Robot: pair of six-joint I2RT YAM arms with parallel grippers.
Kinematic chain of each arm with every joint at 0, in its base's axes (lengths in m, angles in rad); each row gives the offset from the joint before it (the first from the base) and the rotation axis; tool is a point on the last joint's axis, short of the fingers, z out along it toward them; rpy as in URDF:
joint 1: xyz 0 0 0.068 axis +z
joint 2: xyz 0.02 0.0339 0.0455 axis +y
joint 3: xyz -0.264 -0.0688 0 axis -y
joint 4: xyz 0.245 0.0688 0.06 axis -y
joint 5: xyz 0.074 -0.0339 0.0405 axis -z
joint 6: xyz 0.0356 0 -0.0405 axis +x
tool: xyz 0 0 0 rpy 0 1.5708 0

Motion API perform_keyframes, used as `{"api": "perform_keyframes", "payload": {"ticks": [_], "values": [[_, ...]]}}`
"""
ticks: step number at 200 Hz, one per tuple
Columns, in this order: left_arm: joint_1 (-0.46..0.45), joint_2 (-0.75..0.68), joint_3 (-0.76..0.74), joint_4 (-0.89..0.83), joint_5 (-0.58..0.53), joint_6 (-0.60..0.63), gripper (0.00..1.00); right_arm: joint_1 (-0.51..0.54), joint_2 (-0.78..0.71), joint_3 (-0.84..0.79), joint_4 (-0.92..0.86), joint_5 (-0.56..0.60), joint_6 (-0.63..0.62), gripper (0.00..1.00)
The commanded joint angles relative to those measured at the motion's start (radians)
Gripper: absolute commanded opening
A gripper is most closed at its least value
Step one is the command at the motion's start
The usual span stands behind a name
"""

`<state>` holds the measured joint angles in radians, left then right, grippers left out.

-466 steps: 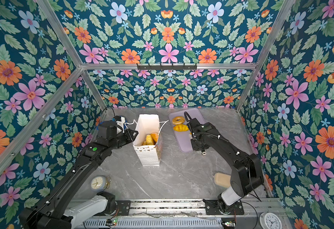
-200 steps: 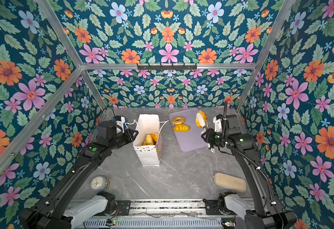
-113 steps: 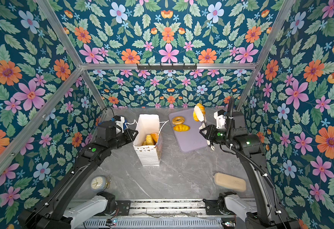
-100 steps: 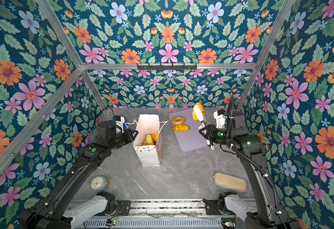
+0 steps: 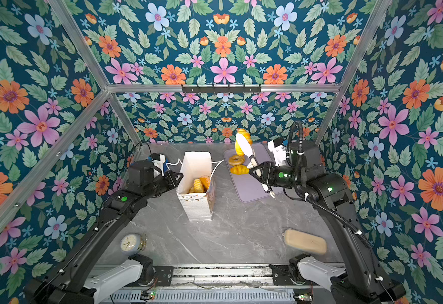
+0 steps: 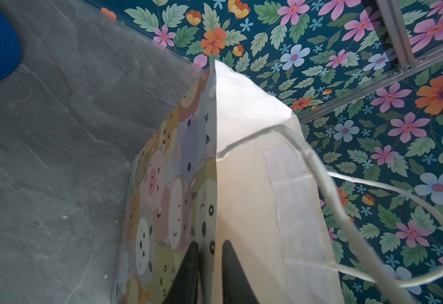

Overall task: Place the fake bread into the paper bag
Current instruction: 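Carry the striped bun over the paper bag opening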

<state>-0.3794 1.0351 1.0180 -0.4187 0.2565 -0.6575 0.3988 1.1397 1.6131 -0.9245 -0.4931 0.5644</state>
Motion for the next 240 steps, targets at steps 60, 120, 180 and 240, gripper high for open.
{"api": "perform_keyframes", "payload": {"ticks": [60, 120, 180, 240], "values": [[-0.002, -0.012, 0.009, 0.017, 0.001, -0.010, 0.14, 0.207, 0.093, 0.110, -0.006, 0.128, -0.018, 0.32], [-0.001, -0.020, 0.005, 0.015, -0.002, -0.013, 0.12, 0.374, 0.213, 0.204, -0.037, 0.242, -0.041, 0.32], [-0.003, -0.023, 0.001, 0.013, -0.005, -0.014, 0.12, 0.427, 0.277, 0.232, -0.046, 0.277, -0.047, 0.31], [-0.003, -0.023, -0.001, 0.011, -0.008, -0.014, 0.09, 0.456, 0.337, 0.243, -0.057, 0.310, -0.054, 0.31]]}}
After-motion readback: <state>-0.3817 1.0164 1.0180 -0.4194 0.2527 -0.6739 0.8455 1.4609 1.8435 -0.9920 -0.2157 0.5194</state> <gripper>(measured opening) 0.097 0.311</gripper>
